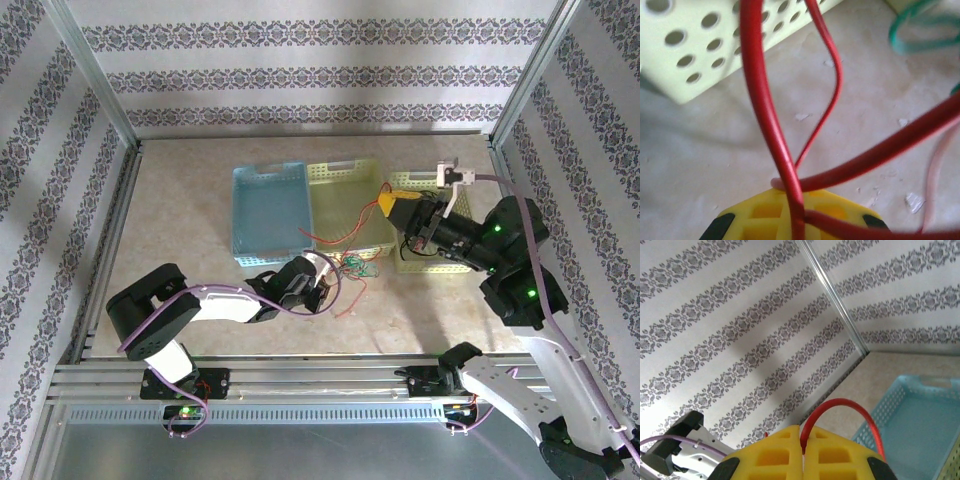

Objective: Untangle the cables

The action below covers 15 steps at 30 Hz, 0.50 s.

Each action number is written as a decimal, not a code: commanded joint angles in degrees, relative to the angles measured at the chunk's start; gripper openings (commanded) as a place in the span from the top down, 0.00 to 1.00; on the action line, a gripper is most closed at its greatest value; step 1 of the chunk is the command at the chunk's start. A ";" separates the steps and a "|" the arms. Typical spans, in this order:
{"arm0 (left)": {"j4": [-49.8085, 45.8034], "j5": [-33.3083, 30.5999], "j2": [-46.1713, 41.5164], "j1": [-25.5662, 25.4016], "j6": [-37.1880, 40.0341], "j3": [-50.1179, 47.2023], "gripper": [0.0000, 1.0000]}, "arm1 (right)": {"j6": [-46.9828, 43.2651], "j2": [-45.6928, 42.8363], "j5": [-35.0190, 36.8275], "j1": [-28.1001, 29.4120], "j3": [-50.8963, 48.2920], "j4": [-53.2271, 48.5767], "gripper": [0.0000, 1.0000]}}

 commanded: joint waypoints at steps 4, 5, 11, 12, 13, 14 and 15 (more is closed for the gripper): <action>-3.89 -1.35 -1.75 0.55 -1.11 -2.72 1.00 | -3.54 1.99 0.03 -1.37 6.08 5.69 1.00; -4.22 -1.51 -1.76 0.55 -1.19 -2.90 1.00 | -4.14 2.41 0.62 -1.43 6.82 5.82 1.00; -5.31 -2.50 -1.02 0.55 -2.63 -4.58 1.00 | -9.14 4.72 3.68 -2.05 12.09 7.00 1.00; -5.31 -2.50 -0.76 0.55 -2.93 -4.93 1.00 | -10.06 5.10 4.16 -2.23 13.19 7.06 1.00; -5.40 -2.58 -0.54 0.55 -3.15 -5.27 1.00 | -10.82 5.28 4.92 -2.38 14.04 7.10 1.00; -5.40 -2.80 -0.29 0.55 -3.30 -5.47 1.00 | -11.58 5.30 5.75 -2.55 14.53 7.17 1.00; -5.40 -3.14 -0.03 0.55 -3.67 -5.84 1.00 | -12.37 5.23 6.88 -2.67 14.96 7.28 1.00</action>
